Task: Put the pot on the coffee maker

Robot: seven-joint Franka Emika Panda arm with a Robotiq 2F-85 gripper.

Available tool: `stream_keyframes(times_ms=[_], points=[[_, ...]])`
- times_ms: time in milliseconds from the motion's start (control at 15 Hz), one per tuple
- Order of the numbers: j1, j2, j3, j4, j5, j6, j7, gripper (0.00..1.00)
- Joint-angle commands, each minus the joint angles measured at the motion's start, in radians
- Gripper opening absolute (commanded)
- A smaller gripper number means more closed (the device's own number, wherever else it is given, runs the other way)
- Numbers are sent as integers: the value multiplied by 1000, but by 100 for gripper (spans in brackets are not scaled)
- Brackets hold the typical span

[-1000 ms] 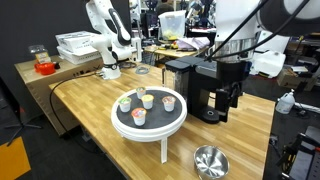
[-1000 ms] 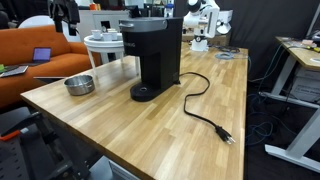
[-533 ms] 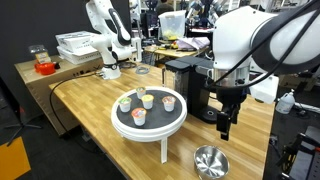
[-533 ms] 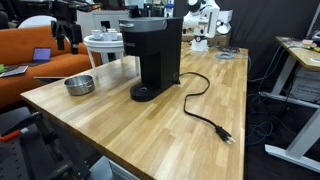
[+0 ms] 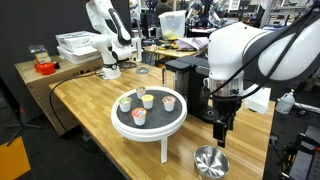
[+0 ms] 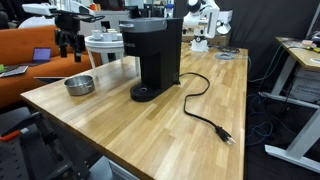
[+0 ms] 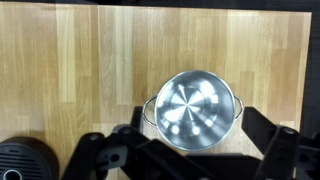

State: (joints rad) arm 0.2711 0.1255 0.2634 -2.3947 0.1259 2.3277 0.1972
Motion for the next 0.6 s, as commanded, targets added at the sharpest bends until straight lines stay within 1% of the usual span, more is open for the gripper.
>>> stream_keyframes(times_ms=[0,333,533], points=[[2,-1,-1,1,0,-2,0,100],[2,-2,-1,2,-4,5,-7,100],[0,11,0,12,-17,43,-60,100]])
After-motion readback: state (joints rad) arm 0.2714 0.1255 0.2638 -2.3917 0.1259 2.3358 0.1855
